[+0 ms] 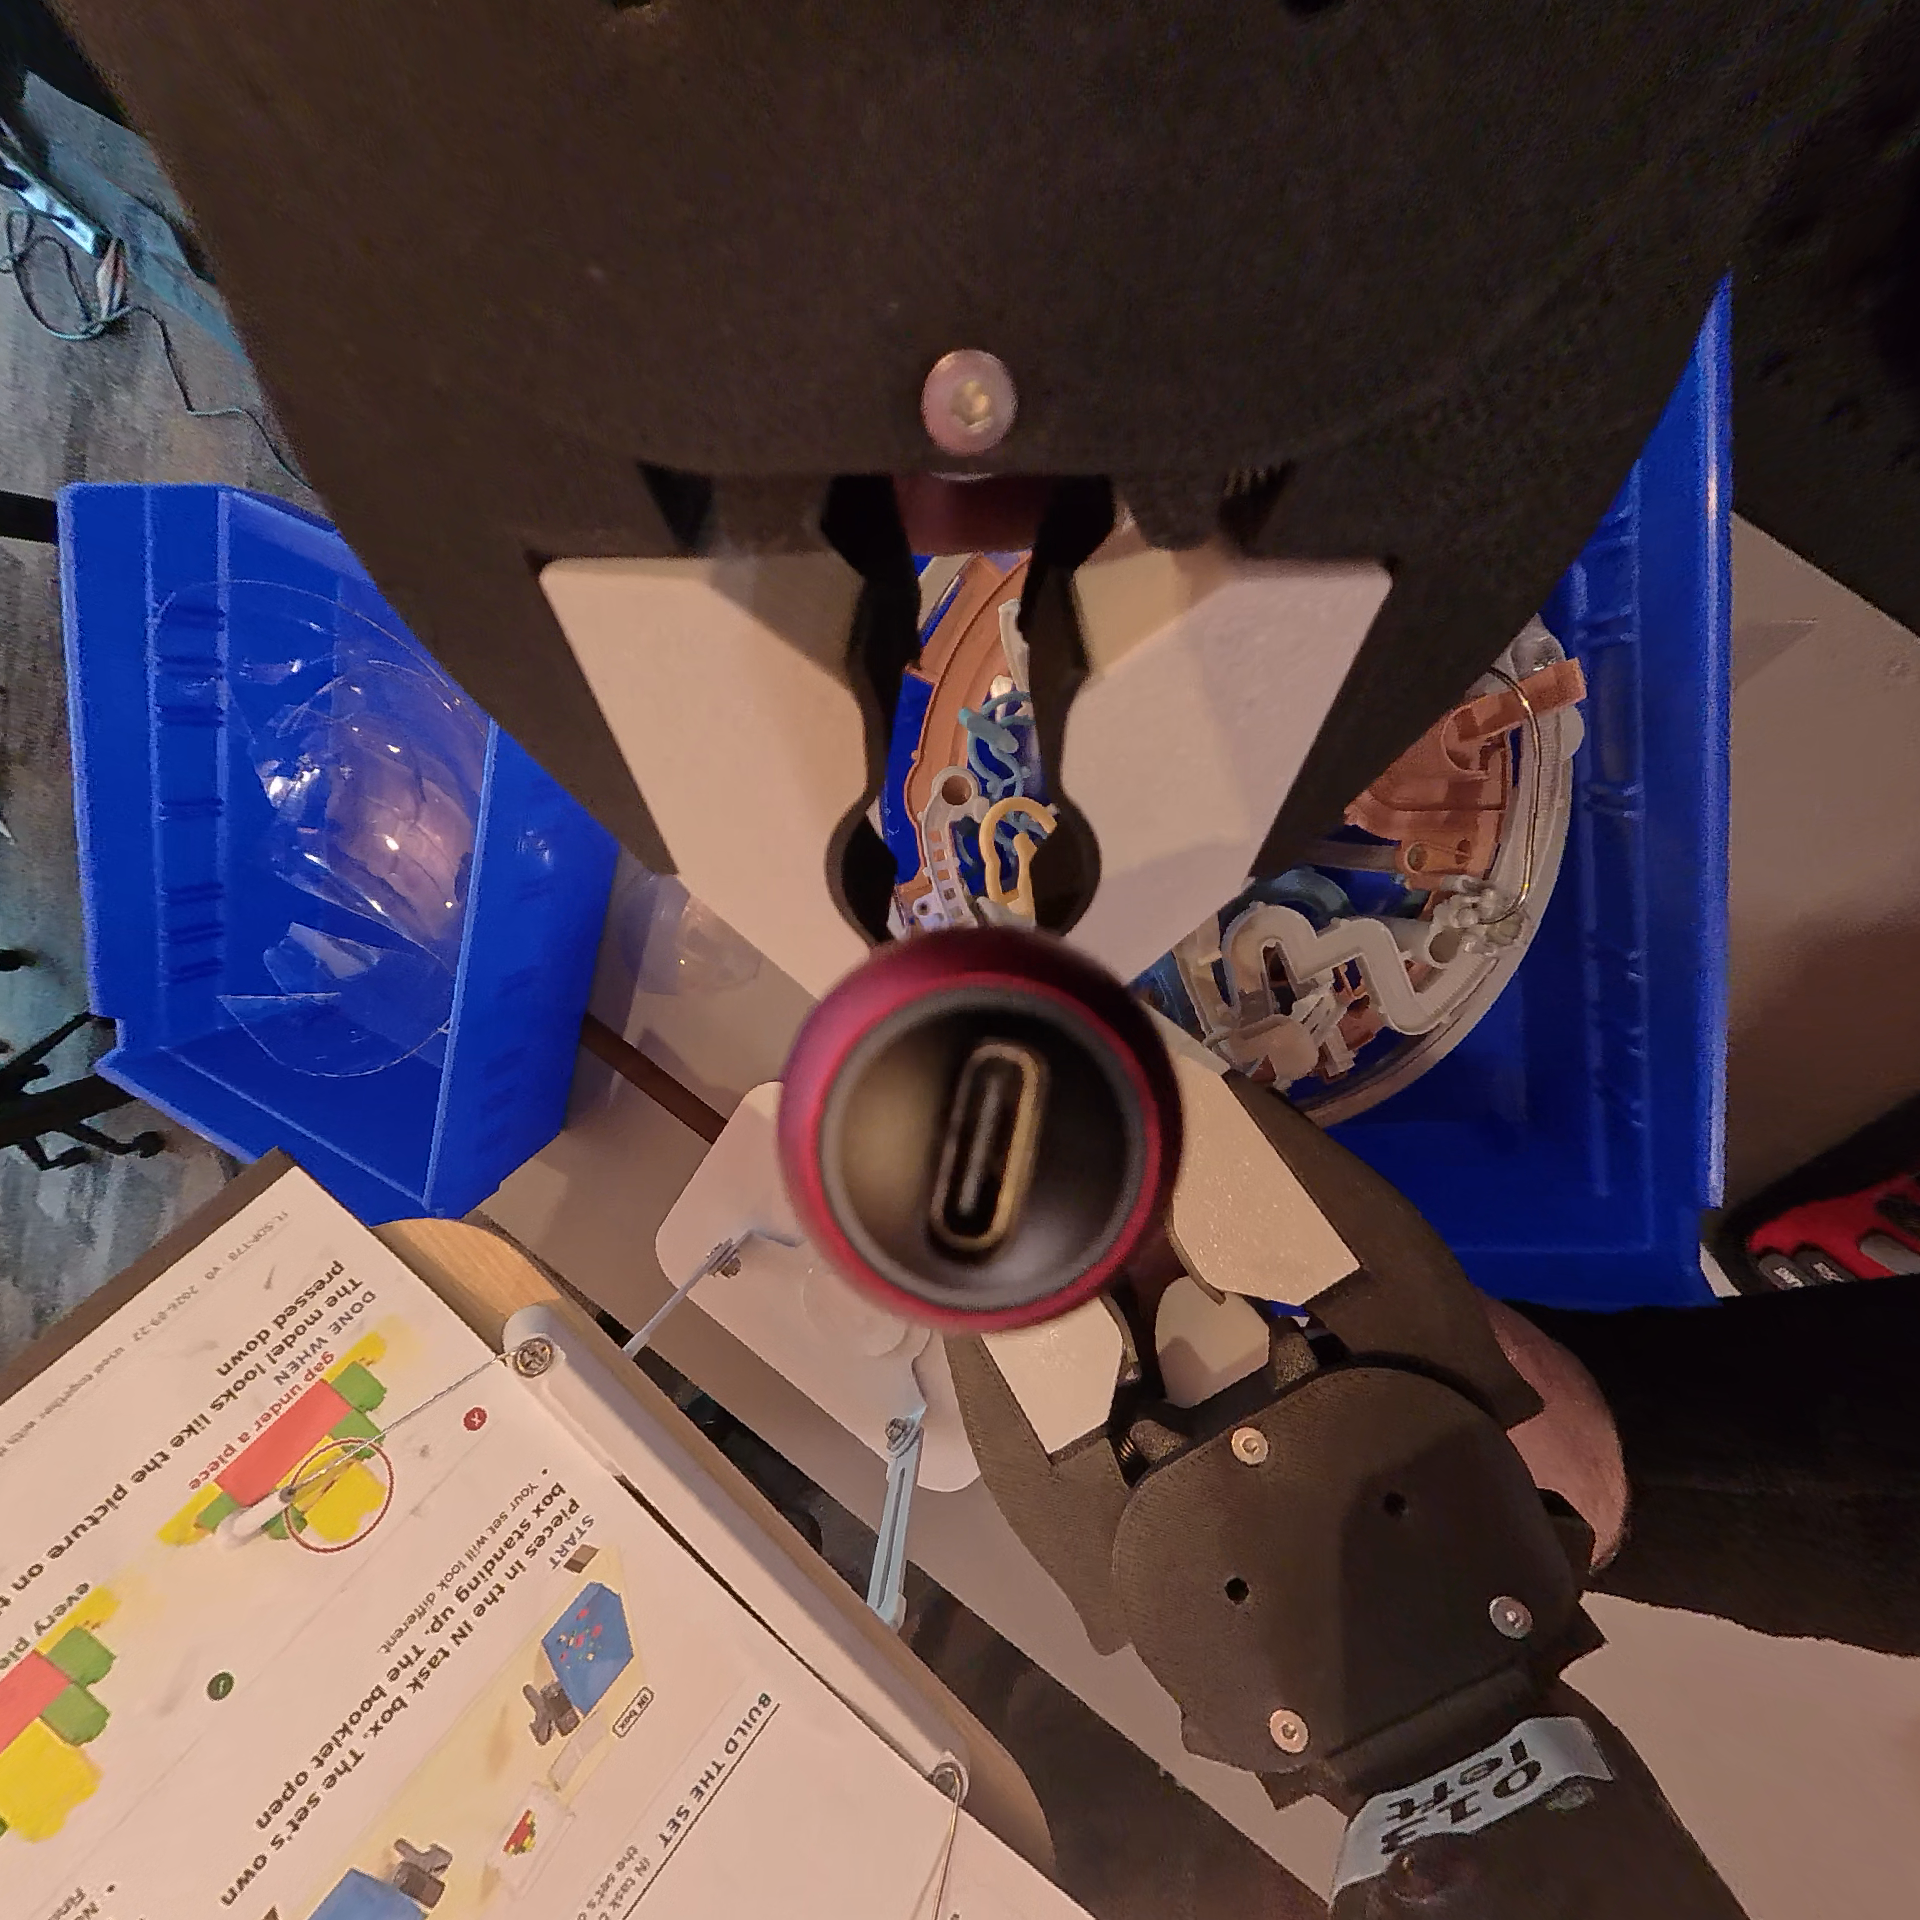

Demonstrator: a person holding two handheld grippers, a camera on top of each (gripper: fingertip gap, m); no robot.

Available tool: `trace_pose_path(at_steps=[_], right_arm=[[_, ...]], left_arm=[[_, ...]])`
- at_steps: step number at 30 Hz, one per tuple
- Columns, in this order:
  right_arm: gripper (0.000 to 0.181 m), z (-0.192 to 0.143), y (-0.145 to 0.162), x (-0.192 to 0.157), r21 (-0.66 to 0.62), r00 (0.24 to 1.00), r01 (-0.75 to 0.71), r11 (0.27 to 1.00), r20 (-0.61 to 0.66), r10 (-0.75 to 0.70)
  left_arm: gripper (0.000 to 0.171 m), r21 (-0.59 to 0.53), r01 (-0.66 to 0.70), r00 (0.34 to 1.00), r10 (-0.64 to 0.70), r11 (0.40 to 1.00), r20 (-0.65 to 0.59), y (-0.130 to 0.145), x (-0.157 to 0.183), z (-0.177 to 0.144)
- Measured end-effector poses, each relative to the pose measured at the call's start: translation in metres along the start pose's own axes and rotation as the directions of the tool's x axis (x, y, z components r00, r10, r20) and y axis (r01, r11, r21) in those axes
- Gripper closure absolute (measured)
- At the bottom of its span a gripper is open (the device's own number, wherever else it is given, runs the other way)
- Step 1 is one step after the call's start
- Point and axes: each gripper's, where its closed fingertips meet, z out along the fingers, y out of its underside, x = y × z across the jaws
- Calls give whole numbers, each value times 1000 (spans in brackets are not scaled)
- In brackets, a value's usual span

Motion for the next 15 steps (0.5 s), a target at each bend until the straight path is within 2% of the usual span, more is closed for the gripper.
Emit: trace_pose_path(at_steps=[11, 14, 15], right_arm=[[160, 3, -2, -3, 7, 999, 35, 999, 1, -35], [37, 7, 0, -7, -7, 998, 59, 998, 19, -59], [33, 6, 0, -6, -6, 998, 59, 998, 17, -59]], left_arm=[[151, 2, -3, 1000, 3, 1000, 17, 1, 0, -2], [151, -11, -28, 999, 28, 1000, 20, 0, 3, 1], [151, -14, -30, 999, 30, 999, 24, 0, 3, 1]])
